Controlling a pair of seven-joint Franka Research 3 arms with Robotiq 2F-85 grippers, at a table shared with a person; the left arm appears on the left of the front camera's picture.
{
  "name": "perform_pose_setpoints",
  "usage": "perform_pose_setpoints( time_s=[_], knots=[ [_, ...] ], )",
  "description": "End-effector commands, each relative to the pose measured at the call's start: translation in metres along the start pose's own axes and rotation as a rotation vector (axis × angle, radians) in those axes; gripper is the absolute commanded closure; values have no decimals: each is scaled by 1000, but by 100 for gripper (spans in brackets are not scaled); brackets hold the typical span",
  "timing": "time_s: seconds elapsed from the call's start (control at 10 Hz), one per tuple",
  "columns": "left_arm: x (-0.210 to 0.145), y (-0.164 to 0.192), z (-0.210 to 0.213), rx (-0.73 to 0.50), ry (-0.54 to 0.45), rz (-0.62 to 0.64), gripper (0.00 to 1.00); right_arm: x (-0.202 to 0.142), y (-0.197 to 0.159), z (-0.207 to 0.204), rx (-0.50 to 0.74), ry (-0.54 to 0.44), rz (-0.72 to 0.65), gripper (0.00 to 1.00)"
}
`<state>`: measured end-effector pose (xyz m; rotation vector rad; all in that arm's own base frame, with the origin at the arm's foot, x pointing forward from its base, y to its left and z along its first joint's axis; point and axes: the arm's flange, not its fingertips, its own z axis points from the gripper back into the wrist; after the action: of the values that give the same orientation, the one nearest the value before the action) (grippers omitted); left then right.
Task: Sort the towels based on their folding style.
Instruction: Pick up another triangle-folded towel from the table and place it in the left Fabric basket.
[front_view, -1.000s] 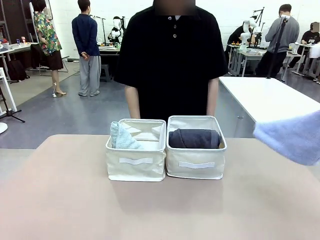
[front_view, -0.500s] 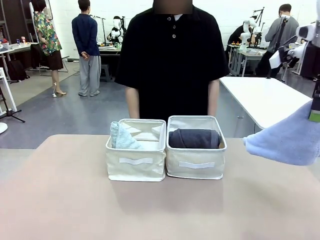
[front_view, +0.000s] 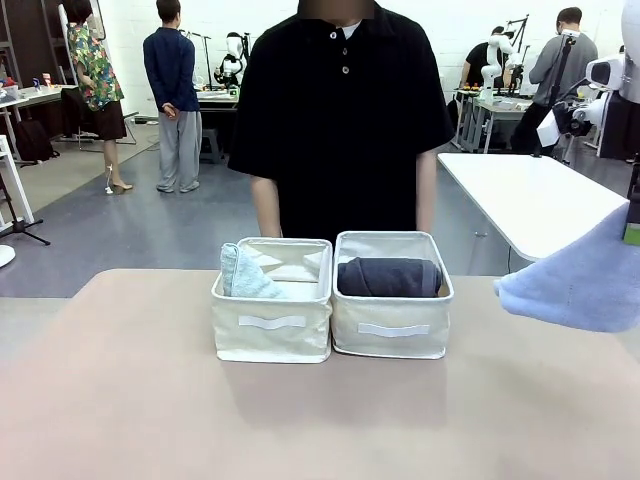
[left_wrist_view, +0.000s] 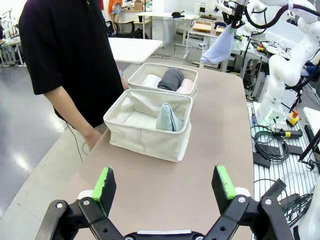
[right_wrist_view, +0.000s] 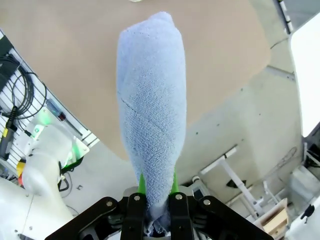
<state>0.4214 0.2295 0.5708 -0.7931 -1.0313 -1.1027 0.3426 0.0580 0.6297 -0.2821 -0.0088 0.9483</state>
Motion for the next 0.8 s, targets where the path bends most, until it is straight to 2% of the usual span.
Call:
perform_pose_setpoints(
  time_s=[0.0,0.1,0.3,0.5,0.7],
  knots=[
    [1,-2,-1,13,-5,-4,0,0,0,0,-1,-1,-1,84],
    [1,-2,-1,13,-5,-4,0,15,18,28,-79,-61,117,84],
    [1,-2,-1,13,-5,-4,0,76,44,71,-156,-146,279,84],
    [1,-2,-1,13,-5,-4,0,143,56,94,-177,-203,366,84],
    [1,-2,-1,13,-5,-4,0,214,66,96,-168,-296,411,84]
  ],
)
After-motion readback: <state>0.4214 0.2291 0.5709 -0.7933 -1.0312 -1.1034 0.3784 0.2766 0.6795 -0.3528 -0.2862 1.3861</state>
